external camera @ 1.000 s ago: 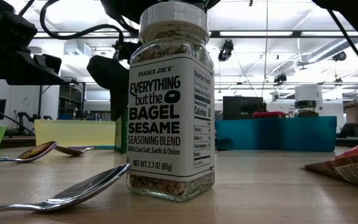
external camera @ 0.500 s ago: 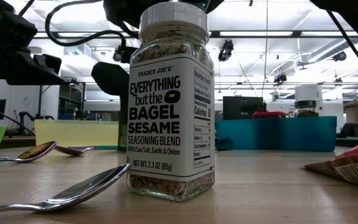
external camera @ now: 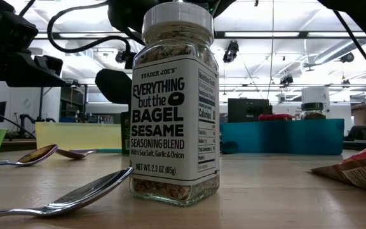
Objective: Pick & Place Food Item
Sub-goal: Put the green seasoning can into the blue bin
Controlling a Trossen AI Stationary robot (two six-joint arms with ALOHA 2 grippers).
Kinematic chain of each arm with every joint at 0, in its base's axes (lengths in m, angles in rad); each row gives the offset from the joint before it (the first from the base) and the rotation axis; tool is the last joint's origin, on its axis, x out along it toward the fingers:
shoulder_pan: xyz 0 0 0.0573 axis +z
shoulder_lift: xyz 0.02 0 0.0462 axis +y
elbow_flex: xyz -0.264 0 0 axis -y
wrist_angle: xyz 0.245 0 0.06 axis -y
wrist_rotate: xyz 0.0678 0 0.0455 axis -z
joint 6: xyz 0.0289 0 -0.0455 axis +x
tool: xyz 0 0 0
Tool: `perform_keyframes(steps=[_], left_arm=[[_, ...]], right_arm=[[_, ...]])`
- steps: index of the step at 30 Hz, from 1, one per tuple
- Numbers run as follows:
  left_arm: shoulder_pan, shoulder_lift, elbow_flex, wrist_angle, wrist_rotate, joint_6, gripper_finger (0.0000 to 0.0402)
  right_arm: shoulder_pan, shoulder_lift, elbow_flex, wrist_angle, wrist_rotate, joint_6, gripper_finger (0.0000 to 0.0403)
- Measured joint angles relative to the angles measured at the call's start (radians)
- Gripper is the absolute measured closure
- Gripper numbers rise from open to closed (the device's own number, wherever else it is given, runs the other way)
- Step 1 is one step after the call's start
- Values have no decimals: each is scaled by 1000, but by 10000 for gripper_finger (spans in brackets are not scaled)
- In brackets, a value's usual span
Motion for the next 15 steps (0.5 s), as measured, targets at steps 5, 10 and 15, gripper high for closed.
perform_keyframes(steps=[5, 10, 15], left_arm=[[0, 0, 0, 0, 0, 0, 401], [0, 0, 0, 0, 0, 0, 401], [0, 0, 0, 0, 0, 0, 401]], right_arm=[[-2, 0, 0, -2, -3, 1, 275], [-2, 0, 0, -2, -3, -4, 283], [-2, 0, 0, -3, -5, -8, 283]])
